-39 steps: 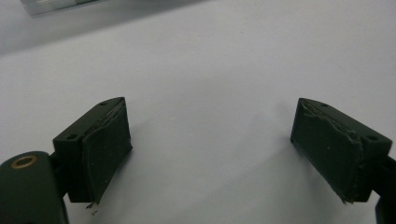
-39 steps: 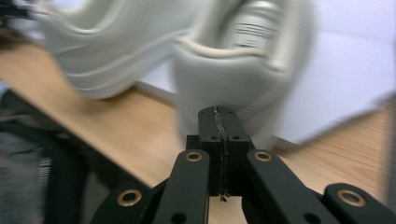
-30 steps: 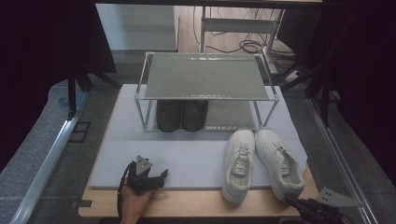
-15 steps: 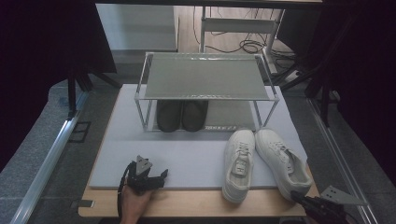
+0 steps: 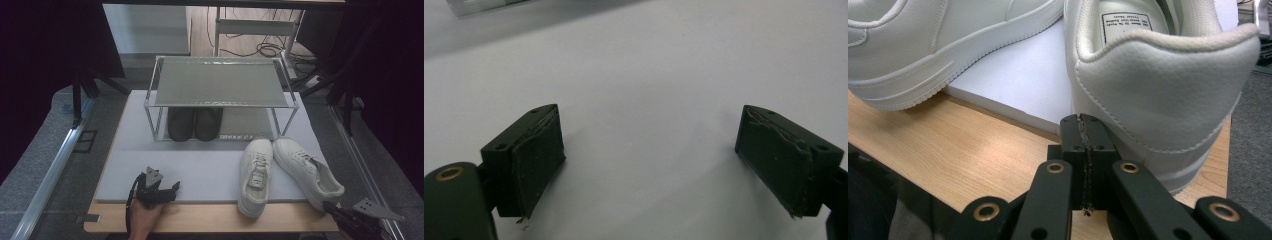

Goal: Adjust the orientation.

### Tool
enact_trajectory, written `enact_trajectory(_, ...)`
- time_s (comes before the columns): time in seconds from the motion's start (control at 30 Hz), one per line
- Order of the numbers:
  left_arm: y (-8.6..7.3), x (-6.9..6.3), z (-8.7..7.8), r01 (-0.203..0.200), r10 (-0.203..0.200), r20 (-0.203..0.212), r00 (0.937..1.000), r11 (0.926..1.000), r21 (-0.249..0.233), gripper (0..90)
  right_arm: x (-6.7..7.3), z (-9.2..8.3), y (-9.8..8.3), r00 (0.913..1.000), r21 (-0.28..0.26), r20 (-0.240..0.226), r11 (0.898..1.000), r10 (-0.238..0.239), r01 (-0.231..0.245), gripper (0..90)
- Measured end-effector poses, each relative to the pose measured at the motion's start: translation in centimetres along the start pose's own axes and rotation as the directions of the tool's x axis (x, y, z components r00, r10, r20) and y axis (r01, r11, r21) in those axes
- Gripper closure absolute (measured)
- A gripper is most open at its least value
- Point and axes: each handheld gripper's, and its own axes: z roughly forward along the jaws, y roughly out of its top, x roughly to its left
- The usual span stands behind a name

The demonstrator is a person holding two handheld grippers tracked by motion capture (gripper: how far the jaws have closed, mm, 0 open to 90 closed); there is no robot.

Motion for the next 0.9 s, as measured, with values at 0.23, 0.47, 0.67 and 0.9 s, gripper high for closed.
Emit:
enact_trajectory(0.23,0.0,0.0,0.0,0.000,0.000,0.000,1.0000,1.0000,0.000,11.6,1.6,0.8,0.6,0.9979,-0.017,-0.061,1.000,-0.023,0.022,90.0)
enact_trajectory(0.47,0.0,0.0,0.0,0.000,0.000,0.000,1.0000,1.0000,0.000,11.6,4.2,2.3,1.5,0.9857,-0.029,-0.158,0.998,-0.060,0.056,89.8)
enact_trajectory(0.67,0.0,0.0,0.0,0.000,0.000,0.000,1.0000,1.0000,0.000,11.6,6.0,3.6,2.2,0.9692,-0.034,-0.233,0.997,-0.080,0.074,89.9)
enact_trajectory(0.9,0.0,0.0,0.0,0.000,0.000,0.000,1.0000,1.0000,0.000,11.6,8.2,5.0,2.6,0.9396,-0.041,-0.329,0.995,-0.095,0.086,90.0)
